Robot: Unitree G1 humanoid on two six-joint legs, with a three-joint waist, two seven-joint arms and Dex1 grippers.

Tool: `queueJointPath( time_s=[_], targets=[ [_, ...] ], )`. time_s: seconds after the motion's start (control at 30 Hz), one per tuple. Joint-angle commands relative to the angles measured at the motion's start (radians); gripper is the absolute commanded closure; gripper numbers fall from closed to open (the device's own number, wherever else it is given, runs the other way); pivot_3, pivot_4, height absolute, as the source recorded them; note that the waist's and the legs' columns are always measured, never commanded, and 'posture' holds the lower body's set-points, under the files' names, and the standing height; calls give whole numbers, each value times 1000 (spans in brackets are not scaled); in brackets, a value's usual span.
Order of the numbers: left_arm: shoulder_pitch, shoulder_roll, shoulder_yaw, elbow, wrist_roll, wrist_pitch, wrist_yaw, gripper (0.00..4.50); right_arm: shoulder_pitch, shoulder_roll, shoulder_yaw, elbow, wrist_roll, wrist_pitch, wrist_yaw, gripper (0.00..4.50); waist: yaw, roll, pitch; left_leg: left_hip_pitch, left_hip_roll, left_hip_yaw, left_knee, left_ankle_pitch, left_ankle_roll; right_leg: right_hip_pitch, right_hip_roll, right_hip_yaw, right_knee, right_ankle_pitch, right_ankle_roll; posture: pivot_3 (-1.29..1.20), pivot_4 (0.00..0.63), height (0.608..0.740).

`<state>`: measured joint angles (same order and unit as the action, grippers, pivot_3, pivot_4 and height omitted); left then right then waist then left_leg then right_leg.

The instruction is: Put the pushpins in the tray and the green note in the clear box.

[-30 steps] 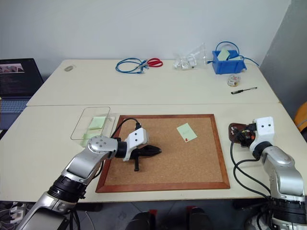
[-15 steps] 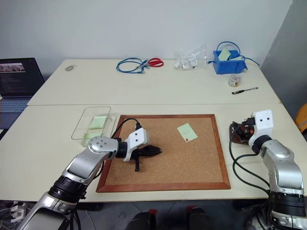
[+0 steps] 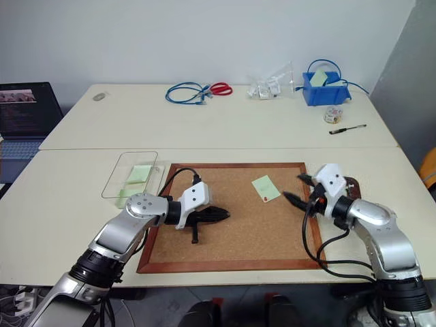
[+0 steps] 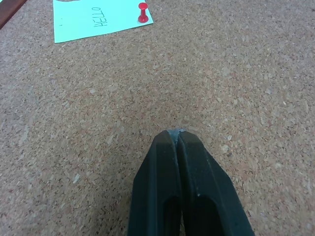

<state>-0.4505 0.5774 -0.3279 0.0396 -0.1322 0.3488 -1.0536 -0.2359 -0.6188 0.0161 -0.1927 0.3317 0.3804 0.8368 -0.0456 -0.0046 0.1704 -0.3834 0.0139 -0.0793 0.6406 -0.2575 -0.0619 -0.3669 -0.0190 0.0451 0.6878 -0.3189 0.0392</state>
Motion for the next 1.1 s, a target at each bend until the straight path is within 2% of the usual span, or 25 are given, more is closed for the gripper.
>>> queueJointPath(
  time_s=[0.03,0.37,0.83,1.1],
  targets=[
    [27,4,-51,71,59,24,3,4500,-68,11,34,71,-21,-76,57,1079,1,0,0,0,0,0,0,0,0,0,0,0,0,0,0,0,150,740],
    [46,16,-40,45,54,38,11,4500,-128,73,116,201,-70,-161,104,1079,4,0,0,0,0,0,0,0,0,0,0,0,0,0,0,0,150,740],
    [46,19,-40,36,51,46,17,4500,-162,131,139,281,-94,-176,102,1079,4,-1,0,0,0,-1,0,0,0,0,0,0,0,0,0,0,150,740],
    [47,24,-35,33,49,53,16,4500,-161,129,128,308,-104,-183,101,2664,4,-1,0,0,0,-1,0,0,0,0,0,0,0,0,0,0,150,740]
  ],
)
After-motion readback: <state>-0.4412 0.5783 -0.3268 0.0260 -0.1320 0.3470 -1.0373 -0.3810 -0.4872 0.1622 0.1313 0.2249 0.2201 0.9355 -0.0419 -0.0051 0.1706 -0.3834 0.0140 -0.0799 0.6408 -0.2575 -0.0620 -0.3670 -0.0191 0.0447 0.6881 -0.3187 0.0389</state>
